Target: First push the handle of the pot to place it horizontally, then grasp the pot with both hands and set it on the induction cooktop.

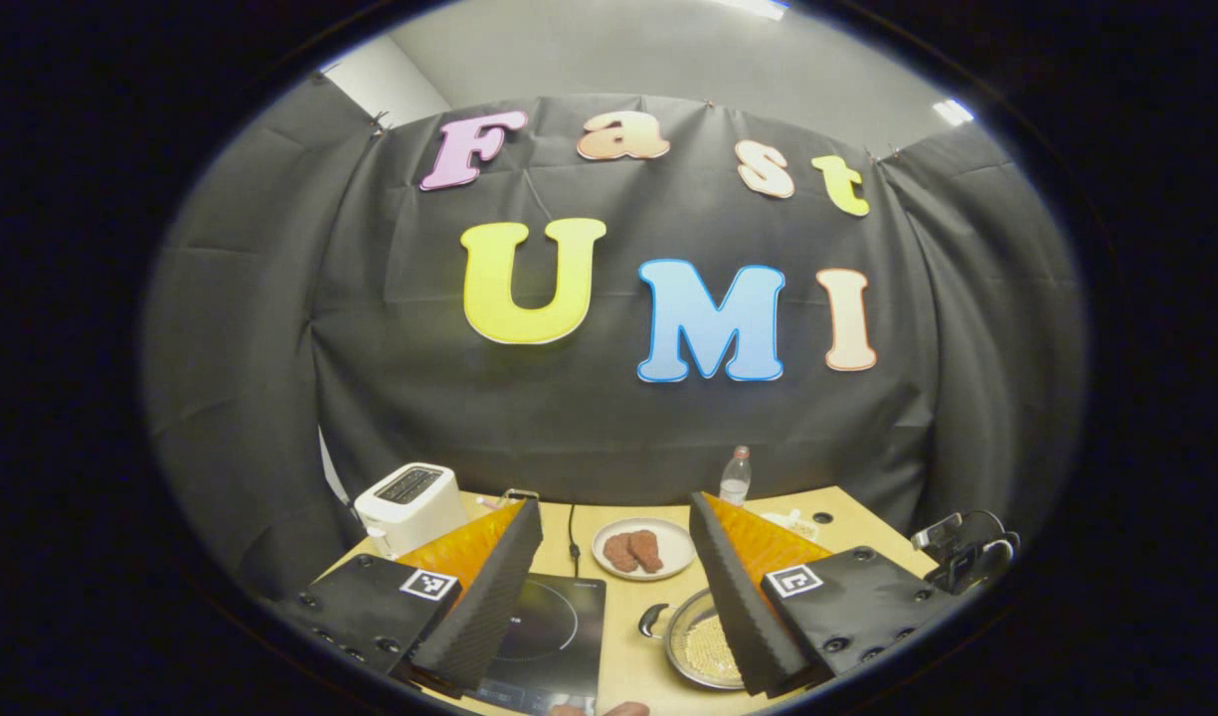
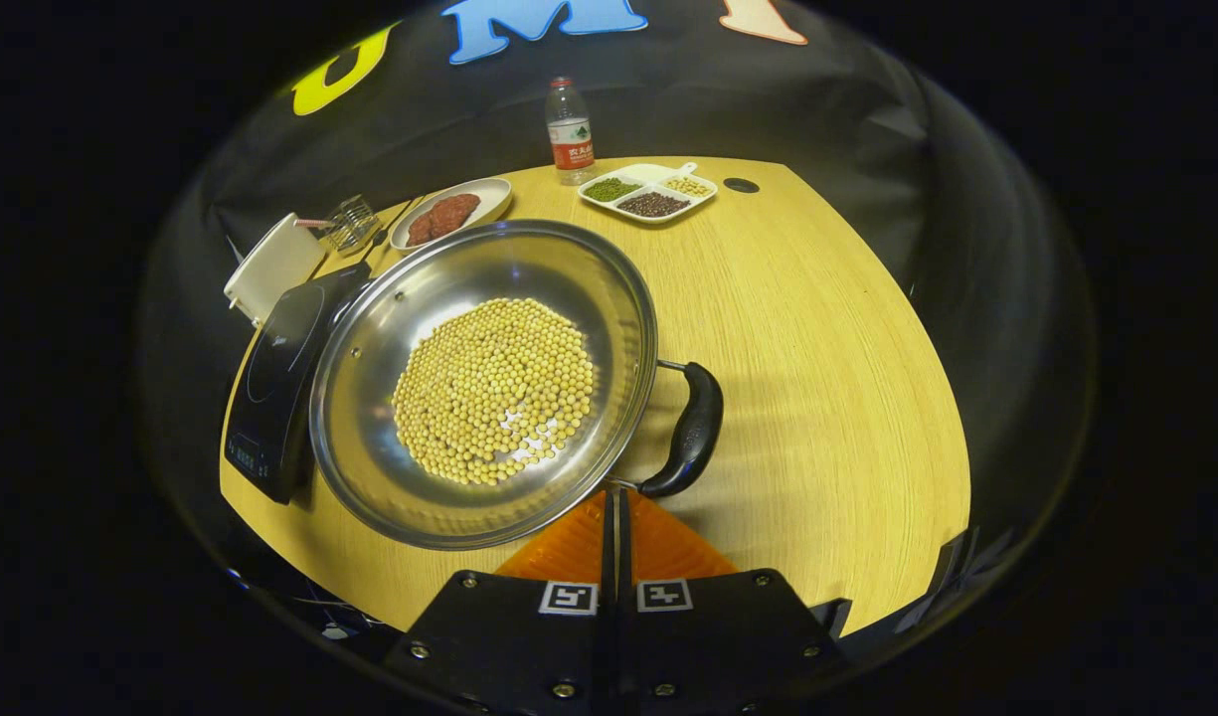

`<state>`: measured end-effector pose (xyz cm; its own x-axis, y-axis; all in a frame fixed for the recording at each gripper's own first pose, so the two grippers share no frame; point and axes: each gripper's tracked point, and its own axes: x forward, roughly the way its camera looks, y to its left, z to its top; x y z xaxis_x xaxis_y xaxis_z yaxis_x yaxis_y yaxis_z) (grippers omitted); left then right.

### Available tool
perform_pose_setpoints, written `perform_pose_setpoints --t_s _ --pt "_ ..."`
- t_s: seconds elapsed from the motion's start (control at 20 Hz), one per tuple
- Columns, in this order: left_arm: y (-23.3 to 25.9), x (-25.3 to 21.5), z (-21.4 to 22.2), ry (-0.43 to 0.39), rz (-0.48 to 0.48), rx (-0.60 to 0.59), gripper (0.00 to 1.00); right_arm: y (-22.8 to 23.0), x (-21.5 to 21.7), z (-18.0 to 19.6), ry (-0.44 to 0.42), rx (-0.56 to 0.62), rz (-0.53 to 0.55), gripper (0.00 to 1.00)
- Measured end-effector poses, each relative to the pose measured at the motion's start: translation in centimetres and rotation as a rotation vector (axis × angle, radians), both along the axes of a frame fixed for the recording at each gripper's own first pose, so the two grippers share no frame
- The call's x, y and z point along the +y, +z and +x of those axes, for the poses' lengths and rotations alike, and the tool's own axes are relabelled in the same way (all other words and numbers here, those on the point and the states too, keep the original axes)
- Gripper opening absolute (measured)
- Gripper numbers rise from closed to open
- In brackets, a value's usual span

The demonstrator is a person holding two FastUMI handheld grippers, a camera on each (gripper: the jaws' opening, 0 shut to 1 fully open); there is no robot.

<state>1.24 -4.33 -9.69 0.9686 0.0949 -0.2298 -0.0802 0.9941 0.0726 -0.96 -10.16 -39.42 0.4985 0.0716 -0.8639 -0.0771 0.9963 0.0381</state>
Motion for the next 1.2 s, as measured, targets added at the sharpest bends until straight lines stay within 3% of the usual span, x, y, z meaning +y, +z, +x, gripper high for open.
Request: perform_pose_setpoints --t_s 0.85,1.2 --pt "-0.9 -2.3 1.5 0.018 0.021 0.018 0.95 0.8 -3.0 6.2 0.054 -0.052 -0.038 0.00" --pt "-2.3 -2.4 1.7 0.026 0.013 0.045 0.95 1.7 -4.0 6.1 0.044 -0.096 -0.056 0.00"
